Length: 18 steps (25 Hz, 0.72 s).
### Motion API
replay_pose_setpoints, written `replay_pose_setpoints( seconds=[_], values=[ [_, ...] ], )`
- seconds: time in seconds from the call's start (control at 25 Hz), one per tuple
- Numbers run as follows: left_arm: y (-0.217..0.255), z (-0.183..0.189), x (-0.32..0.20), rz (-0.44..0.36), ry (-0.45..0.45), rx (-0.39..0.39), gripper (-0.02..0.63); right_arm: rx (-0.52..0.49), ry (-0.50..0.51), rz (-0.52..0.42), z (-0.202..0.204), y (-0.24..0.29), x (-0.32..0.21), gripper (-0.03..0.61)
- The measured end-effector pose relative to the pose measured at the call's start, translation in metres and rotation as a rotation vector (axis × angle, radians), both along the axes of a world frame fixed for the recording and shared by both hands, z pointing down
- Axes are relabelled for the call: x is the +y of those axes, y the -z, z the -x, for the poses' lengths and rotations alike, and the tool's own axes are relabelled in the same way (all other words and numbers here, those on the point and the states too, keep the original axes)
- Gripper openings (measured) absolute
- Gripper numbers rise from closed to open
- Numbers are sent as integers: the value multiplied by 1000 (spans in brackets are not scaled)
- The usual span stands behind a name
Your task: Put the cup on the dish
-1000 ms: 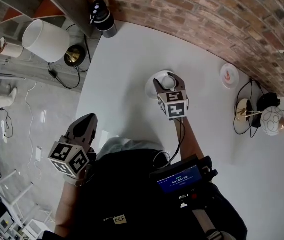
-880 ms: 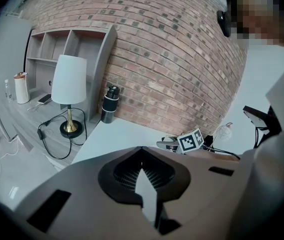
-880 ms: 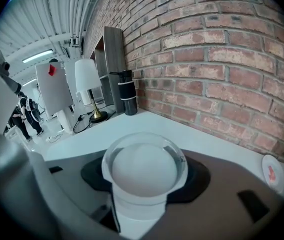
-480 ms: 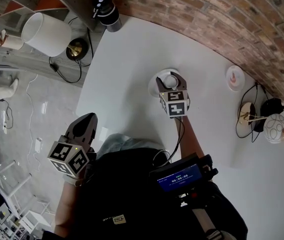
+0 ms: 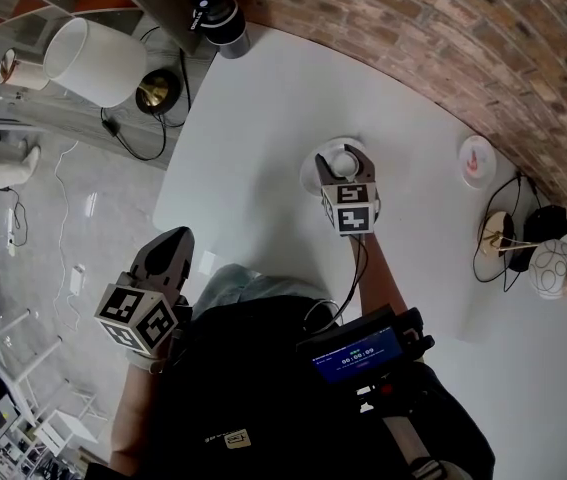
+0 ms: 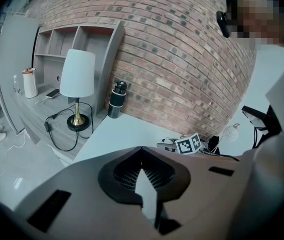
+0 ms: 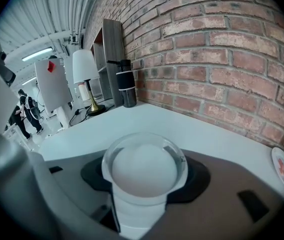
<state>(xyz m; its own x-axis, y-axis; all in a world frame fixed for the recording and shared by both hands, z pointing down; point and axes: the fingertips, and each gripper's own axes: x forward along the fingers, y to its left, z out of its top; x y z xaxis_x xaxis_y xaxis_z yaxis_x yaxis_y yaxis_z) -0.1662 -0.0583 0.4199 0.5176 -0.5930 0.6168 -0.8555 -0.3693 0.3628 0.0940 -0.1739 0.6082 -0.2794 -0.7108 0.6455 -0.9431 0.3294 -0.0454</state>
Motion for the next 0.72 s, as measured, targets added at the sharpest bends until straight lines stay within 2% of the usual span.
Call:
replay_pose_setpoints(
  seconds=[0.72],
  values=[
    [-5,4,2,20,29,-18,5,10,-6,-5,-1,-21,0,255]
  ],
)
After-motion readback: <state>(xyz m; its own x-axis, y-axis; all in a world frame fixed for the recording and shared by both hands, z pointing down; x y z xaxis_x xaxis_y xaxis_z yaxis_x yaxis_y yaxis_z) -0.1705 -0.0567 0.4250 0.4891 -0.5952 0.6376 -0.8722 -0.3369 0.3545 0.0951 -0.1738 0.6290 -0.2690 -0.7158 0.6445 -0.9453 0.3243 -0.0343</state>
